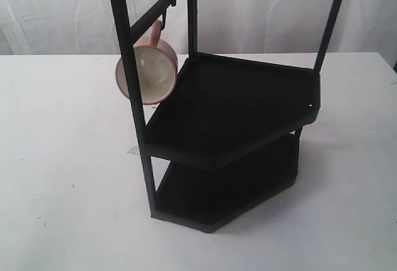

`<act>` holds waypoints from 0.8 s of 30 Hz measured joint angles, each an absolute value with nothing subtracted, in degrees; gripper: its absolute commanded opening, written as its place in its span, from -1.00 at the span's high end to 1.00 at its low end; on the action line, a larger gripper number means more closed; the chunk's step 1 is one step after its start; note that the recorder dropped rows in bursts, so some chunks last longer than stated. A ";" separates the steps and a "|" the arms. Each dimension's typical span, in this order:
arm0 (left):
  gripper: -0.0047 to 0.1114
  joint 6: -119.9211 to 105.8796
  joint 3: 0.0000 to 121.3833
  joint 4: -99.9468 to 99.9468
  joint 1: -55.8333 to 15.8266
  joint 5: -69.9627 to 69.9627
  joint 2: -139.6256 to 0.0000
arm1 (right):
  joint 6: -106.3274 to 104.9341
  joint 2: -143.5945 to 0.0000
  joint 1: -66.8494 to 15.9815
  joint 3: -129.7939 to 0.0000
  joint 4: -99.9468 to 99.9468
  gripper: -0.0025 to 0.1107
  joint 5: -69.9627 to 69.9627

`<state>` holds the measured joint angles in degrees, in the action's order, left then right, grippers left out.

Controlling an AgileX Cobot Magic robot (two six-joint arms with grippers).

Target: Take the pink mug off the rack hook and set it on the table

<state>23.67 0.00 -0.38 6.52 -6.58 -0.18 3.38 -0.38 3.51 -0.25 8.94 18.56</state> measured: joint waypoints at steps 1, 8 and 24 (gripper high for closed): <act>0.92 23.67 0.00 0.00 6.52 -7.41 -0.18 | 3.38 -0.38 3.51 -0.25 8.94 0.96 18.56; 0.92 23.50 2.71 1.27 6.52 -5.19 -0.18 | 3.27 -0.38 3.51 -0.25 8.94 0.96 18.56; 0.92 2.33 13.73 2.02 6.52 11.39 -21.95 | 3.27 -0.38 3.51 -0.25 8.94 0.96 18.56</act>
